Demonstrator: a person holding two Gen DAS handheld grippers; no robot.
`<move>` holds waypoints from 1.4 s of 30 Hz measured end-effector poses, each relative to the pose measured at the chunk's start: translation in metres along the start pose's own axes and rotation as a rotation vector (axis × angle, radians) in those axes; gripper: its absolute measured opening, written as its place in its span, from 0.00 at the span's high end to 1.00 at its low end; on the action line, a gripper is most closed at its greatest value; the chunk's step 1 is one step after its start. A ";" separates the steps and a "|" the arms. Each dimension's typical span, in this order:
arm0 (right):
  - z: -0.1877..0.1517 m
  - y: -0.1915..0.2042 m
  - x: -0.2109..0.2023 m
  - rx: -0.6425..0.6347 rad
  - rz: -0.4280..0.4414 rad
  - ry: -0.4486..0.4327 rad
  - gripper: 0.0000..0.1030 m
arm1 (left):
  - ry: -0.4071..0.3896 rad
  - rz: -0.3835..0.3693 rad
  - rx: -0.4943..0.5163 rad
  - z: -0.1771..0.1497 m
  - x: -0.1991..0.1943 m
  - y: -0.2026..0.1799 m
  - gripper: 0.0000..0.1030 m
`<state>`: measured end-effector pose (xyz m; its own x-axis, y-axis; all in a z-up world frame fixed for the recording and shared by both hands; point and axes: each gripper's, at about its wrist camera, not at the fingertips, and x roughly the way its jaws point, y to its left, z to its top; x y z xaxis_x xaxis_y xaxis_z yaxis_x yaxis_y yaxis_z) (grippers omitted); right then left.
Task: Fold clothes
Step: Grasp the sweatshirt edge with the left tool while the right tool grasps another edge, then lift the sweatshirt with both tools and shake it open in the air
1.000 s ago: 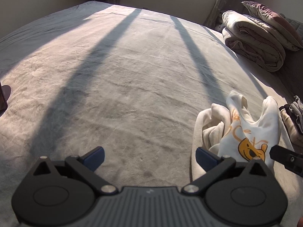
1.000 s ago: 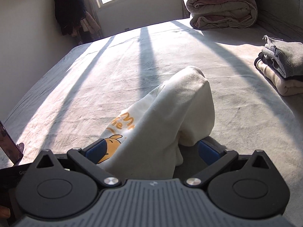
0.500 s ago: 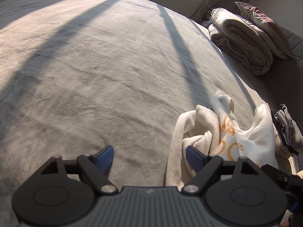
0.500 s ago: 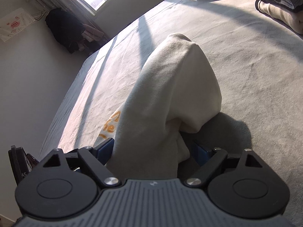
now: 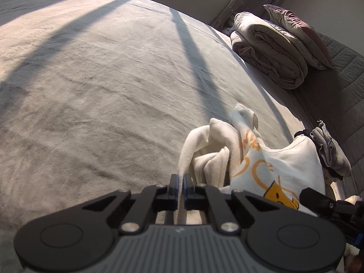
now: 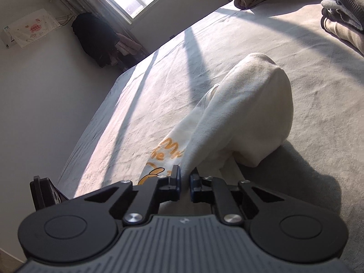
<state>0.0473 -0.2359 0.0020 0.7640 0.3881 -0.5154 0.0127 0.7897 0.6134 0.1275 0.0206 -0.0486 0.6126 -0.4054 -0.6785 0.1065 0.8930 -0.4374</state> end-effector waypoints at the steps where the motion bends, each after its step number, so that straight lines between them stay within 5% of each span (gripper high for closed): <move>1: 0.001 -0.001 -0.003 -0.001 -0.008 -0.007 0.90 | -0.004 0.001 0.001 0.000 -0.001 0.000 0.93; 2: 0.001 -0.001 -0.006 -0.002 -0.015 -0.013 0.90 | -0.008 0.002 0.003 0.001 -0.002 0.000 0.91; 4: 0.002 -0.003 -0.011 -0.004 -0.031 -0.027 0.90 | -0.001 -0.004 -0.007 0.000 -0.002 0.001 0.59; 6: 0.004 -0.004 -0.017 -0.007 -0.046 -0.041 0.90 | 0.013 -0.007 -0.013 -0.003 0.001 0.002 0.54; 9: 0.005 -0.011 -0.027 0.004 -0.063 -0.057 0.91 | 0.024 0.002 -0.005 -0.007 0.006 0.001 0.56; 11: 0.006 -0.017 -0.034 0.012 -0.080 -0.067 0.91 | 0.018 0.011 0.010 -0.008 0.006 -0.001 0.67; 12: 0.007 -0.020 -0.037 0.016 -0.088 -0.071 0.91 | 0.018 0.002 0.019 -0.009 0.006 -0.003 0.90; 13: 0.007 -0.023 -0.039 0.021 -0.095 -0.074 0.91 | 0.017 0.006 0.026 -0.010 0.006 -0.004 0.97; 26: 0.012 -0.025 -0.045 0.027 -0.104 -0.093 0.91 | -0.288 0.261 0.081 0.024 -0.056 0.002 0.97; 39: 0.004 -0.017 -0.034 -0.031 -0.072 -0.028 0.91 | -0.405 0.467 0.047 0.047 -0.095 0.038 0.97; 42: 0.002 -0.011 -0.033 -0.041 -0.048 -0.013 0.91 | -0.369 0.447 0.034 0.050 -0.096 0.041 0.97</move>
